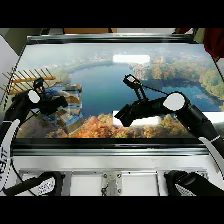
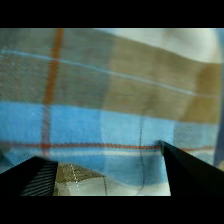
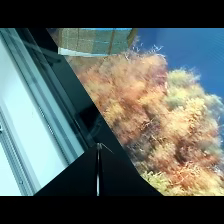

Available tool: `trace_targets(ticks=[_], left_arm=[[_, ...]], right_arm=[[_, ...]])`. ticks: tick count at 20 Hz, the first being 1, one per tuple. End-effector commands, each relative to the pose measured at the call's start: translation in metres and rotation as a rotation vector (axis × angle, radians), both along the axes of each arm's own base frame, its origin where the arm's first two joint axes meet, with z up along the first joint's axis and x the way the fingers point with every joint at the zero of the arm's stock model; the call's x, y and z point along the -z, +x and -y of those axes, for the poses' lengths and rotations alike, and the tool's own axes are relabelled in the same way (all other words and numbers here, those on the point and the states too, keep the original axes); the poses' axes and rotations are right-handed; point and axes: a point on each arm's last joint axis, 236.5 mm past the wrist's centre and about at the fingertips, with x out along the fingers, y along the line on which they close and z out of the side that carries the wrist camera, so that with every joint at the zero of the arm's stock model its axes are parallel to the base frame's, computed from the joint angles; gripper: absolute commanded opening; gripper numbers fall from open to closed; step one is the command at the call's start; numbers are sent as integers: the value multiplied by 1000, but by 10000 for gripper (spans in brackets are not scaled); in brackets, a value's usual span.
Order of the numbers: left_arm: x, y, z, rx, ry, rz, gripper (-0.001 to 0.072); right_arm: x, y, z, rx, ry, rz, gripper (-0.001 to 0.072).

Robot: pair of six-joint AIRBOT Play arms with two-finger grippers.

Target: Fold the clothes and pants, and hang the long-sleeved shirts on hangers.

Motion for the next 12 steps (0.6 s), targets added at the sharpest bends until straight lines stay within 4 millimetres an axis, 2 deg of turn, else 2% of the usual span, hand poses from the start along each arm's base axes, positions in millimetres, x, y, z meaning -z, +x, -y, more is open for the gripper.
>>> trace_targets(ticks=[1, 2, 3, 4, 5, 7, 9, 10, 12], left_arm=[[48, -5, 6, -103, -109, -80, 697], [54, -6, 13, -91, -115, -94, 696], [57, -7, 20, -76, -114, -101, 660], [58, -7, 26, -61, -113, -102, 398], [56, -6, 32, -45, -112, -96, 12], [39, 0, 47, -4, -111, -40, 14], [2, 9, 73, 57, -114, 70, 14], [-21, 11, 93, 109, -119, 125, 14], [-71, 8, 150, 254, -138, 242, 14]], right_arm=[[0, 0, 0, -1, 0, -1, 27], [0, 0, 0, -1, -1, -1, 27], [0, 0, 0, -1, -1, -1, 26], [0, 0, 0, -1, 0, -1, 26], [0, 1, 0, 2, 1, 1, 27], [-2, -1, -2, 10, 14, -16, 27], [-11, -6, -9, 20, 71, -66, 27], [-13, -4, -8, 10, 70, -44, 27], [-17, 6, 15, 16, 15, 0, 29]])
